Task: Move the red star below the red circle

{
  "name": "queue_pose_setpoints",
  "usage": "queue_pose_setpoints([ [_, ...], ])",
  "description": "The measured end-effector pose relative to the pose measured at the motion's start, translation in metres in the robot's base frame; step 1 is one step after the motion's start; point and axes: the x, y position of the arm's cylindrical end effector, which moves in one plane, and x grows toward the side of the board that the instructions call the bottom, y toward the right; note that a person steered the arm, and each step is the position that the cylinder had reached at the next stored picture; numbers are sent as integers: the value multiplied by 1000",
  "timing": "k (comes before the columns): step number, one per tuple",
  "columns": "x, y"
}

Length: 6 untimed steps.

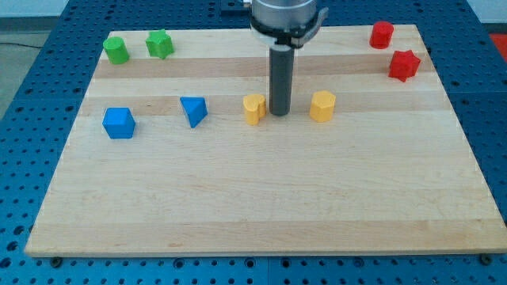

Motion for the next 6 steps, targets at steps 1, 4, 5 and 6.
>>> queue_pose_setpoints([
  [1,-14,66],
  [4,-36,297],
  [5,-63,297],
  [6,-92,288],
])
